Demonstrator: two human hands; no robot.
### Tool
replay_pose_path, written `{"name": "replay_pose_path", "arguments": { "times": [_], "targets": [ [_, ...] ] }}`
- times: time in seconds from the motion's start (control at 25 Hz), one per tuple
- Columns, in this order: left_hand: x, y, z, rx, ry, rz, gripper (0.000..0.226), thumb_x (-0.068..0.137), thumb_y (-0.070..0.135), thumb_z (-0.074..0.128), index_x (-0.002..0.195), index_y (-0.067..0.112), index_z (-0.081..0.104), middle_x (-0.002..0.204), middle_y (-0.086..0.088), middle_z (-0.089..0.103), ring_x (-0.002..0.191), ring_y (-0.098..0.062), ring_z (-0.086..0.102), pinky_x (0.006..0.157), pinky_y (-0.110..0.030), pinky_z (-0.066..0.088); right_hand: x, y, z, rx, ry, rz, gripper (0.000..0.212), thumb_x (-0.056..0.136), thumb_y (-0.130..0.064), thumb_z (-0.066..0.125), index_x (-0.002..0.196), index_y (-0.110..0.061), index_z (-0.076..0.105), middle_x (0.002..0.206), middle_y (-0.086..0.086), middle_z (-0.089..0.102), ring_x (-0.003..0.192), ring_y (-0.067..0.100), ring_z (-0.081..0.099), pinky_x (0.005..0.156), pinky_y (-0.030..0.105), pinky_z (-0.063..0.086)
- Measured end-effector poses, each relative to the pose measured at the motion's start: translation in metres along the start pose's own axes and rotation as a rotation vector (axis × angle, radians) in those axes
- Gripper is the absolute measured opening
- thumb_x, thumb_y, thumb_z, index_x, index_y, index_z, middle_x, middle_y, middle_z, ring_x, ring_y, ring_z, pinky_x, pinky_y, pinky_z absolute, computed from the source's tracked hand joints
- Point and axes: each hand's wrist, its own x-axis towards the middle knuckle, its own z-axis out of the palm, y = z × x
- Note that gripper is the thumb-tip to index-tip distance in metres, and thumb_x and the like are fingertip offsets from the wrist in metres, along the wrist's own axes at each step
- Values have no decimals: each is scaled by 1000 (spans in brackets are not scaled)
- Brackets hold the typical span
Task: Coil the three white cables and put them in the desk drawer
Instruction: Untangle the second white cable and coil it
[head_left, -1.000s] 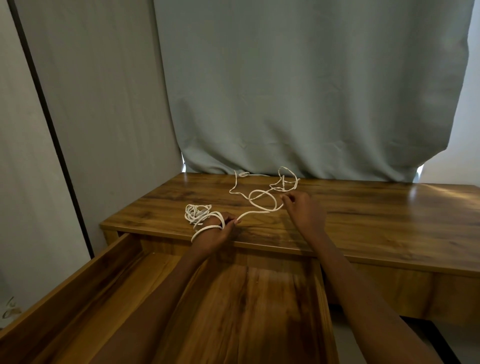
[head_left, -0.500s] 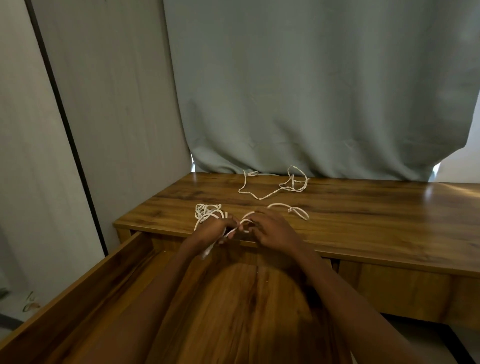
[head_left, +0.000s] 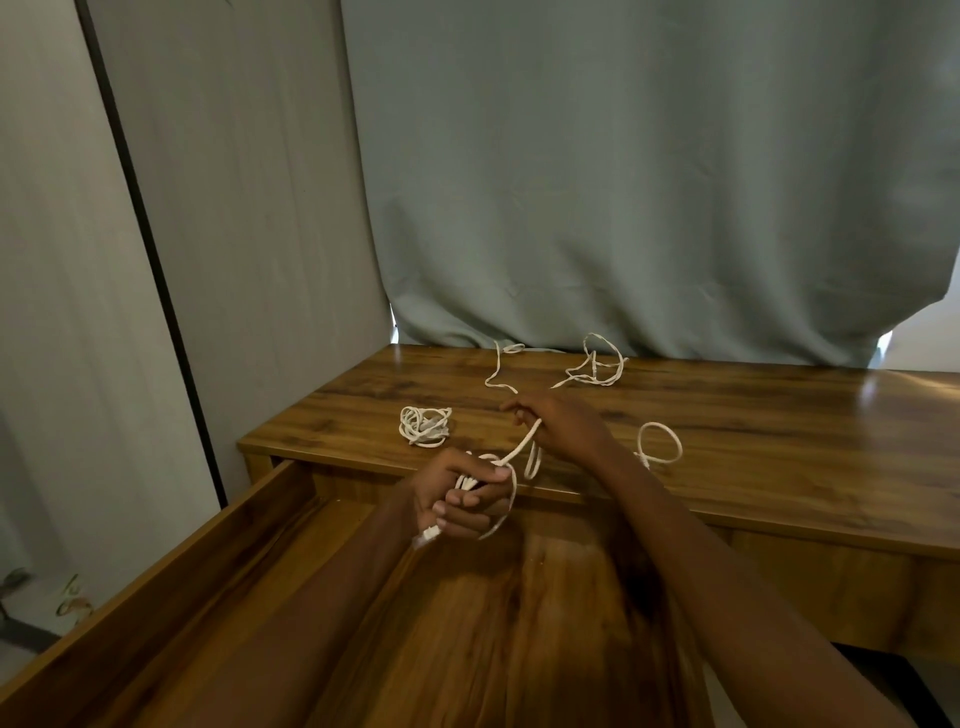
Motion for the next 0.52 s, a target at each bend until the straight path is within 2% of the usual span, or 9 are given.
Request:
{"name": "replay_pose_path", "arguments": {
  "times": [0.12,0.2,0.36,0.48,0.52],
  "targets": [
    [15,12,17,-82,-120,264,42,99,16,44,66,-1,63,42,1,38,27,-6,25,34,-13,22,-1,-6,12,111,-153,79,37,95,-27,60,130,-38,61,121,-4,71,108,18,66,88,36,52],
    [17,21,19,-134,-55,483,45,99,17,44,59,2,60,39,2,37,27,-8,27,34,-14,25,-8,-11,20,172,-176,106,41,92,-30,59,132,-36,58,122,-3,71,109,20,66,91,40,53],
    [15,37,15,-205,194,883,43,92,19,40,51,12,52,36,6,40,26,-7,34,32,-15,29,-18,-21,29,219,-231,135,35,92,-33,61,126,-42,56,103,-9,76,99,15,68,86,36,53],
    [22,50,14,-269,538,1111,41,91,21,39,52,13,51,38,5,35,31,-9,32,35,-20,25,-26,-39,34,431,-321,163,11,90,-41,66,97,-35,61,78,-5,76,75,10,71,74,34,55],
    [24,53,14,-267,656,1156,41,92,21,40,53,13,52,40,5,34,33,-10,32,37,-21,25,-28,-47,33,513,-335,174,16,88,-47,67,90,-32,63,71,-2,75,67,11,70,69,32,53]
  ]
}}
